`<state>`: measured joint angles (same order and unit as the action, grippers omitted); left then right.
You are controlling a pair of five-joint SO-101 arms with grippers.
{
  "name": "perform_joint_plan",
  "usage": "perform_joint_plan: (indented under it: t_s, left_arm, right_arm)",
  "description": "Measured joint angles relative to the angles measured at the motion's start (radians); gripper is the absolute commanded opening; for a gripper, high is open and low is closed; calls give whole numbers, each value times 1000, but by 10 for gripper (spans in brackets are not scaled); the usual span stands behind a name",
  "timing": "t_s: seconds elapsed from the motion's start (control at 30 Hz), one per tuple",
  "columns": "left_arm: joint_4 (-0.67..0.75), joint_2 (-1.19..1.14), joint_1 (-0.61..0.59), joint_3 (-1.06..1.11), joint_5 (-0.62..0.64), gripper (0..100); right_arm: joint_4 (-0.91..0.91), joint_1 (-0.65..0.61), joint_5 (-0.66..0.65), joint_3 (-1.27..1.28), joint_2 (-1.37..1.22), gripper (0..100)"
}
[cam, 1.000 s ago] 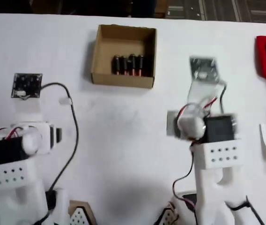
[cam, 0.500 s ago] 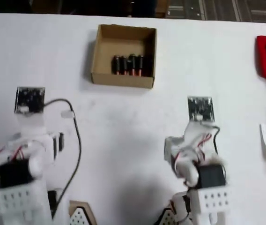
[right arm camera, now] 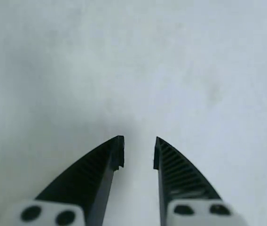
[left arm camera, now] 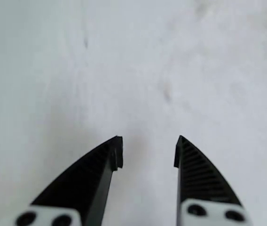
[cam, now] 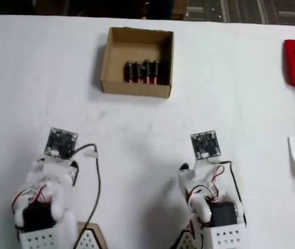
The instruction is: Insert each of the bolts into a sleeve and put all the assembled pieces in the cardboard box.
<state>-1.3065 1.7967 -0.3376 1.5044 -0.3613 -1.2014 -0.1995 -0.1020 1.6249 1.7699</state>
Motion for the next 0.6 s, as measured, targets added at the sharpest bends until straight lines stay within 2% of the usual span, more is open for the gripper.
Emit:
perform_joint_plan:
  t_s: [0.1,0.23,0.3,0.4,0.6]
  left_arm:
    - [64,0,0,84,161,199]
    - [124,0,0,164,371,199]
    - [120,0,6,167,384,199]
    - [71,0,81,167,338,196]
    - [28,0,374,167,322,196]
  right_arm:
    - [18,0,6,51,15,94]
    - [25,32,144,55,17,94]
    - [25,51,192,57,17,94]
    - [23,54,212,57,17,94]
    - [-54,55,216,57,17,92]
